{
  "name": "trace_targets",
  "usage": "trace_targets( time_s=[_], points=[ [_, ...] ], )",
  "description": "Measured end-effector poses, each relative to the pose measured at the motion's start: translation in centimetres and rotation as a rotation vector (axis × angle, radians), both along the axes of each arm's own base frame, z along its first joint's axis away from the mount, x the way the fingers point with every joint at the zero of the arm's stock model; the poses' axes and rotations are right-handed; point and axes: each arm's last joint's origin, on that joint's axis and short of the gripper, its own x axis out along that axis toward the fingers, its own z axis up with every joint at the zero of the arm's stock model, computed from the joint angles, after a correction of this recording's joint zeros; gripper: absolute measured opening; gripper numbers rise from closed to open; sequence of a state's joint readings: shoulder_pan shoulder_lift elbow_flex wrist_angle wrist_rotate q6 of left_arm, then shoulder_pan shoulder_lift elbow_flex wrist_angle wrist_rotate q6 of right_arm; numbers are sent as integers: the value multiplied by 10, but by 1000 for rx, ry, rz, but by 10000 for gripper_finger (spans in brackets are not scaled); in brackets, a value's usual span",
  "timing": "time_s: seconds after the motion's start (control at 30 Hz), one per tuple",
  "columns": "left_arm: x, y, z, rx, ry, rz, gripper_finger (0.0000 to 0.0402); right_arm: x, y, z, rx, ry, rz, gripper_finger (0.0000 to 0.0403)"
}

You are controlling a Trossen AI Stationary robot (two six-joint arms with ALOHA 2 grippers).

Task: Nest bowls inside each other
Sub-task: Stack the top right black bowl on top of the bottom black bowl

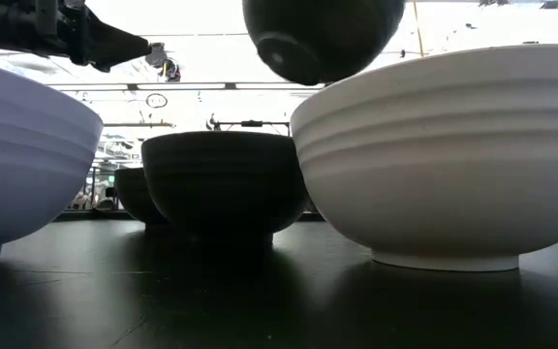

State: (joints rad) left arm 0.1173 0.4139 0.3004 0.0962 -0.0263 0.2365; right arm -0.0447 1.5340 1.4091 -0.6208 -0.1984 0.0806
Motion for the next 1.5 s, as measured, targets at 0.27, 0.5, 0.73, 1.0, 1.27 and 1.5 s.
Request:
trace_targets(
  time_s=[0.27,0.5,0.73,1.0,1.27,1.5],
  points=[
    [-11,-7,3,14,-29,-180,136,-34,-10,-14,23,-113,-79,2],
    [-36,-9,7,-17,-97,-173,136,-61,-7,-21,52,-163,-111,3],
    [-42,-12,9,-42,-133,-191,136,-53,5,-32,60,-202,-68,3],
    [-41,-14,8,-51,-129,-219,136,-27,20,-40,83,-277,19,3],
    [-41,-15,8,-51,-129,-224,136,16,16,-29,70,-171,63,2],
    [-41,-15,8,-48,-128,-225,136,49,16,-33,39,-82,91,1]
  ],
)
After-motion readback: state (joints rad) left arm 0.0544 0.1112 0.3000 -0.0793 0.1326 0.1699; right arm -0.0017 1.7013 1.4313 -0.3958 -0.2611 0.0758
